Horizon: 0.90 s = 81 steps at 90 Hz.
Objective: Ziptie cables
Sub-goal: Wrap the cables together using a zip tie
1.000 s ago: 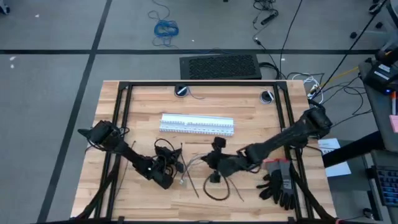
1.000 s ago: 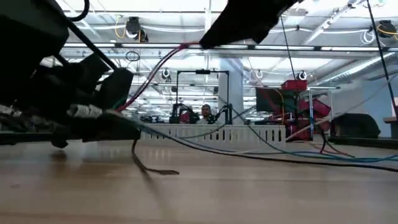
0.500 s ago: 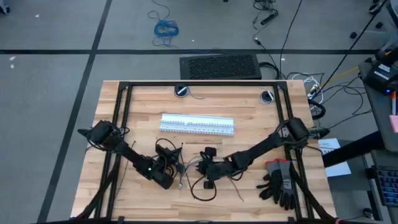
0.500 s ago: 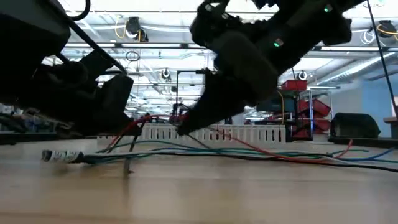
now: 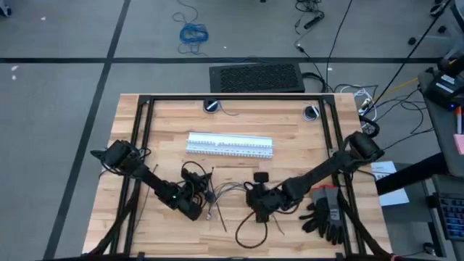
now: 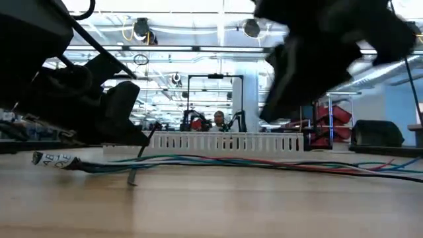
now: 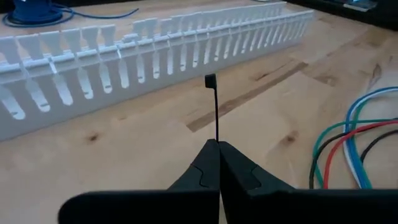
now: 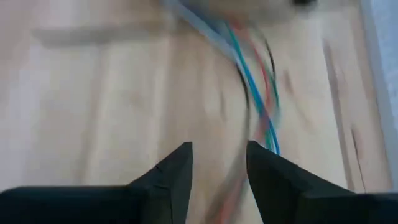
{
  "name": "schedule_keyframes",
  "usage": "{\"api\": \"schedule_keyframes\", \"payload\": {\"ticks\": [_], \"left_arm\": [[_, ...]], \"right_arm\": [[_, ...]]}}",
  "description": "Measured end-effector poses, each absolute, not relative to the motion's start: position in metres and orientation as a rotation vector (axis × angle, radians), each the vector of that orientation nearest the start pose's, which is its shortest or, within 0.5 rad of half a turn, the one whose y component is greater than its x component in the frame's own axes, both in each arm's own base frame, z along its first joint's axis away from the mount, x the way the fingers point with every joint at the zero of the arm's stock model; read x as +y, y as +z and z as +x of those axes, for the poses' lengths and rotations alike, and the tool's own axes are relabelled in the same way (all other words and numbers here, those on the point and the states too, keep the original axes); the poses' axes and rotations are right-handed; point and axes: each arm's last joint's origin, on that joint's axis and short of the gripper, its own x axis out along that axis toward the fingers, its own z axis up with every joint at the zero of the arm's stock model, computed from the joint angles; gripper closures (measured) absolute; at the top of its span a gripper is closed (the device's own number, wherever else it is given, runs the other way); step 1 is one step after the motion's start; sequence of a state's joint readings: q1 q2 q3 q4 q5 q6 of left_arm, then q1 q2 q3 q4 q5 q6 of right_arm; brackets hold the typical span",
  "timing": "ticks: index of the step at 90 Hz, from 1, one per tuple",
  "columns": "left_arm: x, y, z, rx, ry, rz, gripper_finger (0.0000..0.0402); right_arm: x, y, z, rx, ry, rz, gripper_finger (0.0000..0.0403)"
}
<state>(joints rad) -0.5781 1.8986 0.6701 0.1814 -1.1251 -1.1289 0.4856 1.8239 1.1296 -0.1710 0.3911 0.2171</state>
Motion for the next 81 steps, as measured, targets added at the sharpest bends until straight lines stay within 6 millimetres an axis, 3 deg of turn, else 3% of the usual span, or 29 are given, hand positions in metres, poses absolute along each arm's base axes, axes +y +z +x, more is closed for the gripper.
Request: {"api": "schedule_keyframes", "payload": {"ticks": [15,30,41,52,67,81], "left_arm": [[-0.133,0.079,0.252,0.318,0.766,-0.258,0.0402],[-0.131,0.079,0.253,0.309,0.775,-0.277,0.0402],[-0.128,0.079,0.255,0.289,0.793,-0.323,0.0402],[-0.128,0.079,0.255,0.288,0.794,-0.326,0.0402],[-0.129,0.079,0.255,0.301,0.785,-0.333,0.0402],[-0.129,0.079,0.255,0.304,0.782,-0.333,0.0402]], "right_arm": [[0.164,0.164,0.363,0.663,0.232,-0.146,0.0312],[0.145,0.146,0.381,0.637,0.224,-0.116,0.0388],[0.124,0.125,0.392,0.700,0.153,-0.059,0.0400],[0.110,0.107,0.396,0.754,0.102,-0.046,0.0402],[0.099,0.102,0.394,0.847,0.064,-0.003,0.0403],[0.113,0.105,0.376,0.975,0.014,-0.036,0.0403]]}}
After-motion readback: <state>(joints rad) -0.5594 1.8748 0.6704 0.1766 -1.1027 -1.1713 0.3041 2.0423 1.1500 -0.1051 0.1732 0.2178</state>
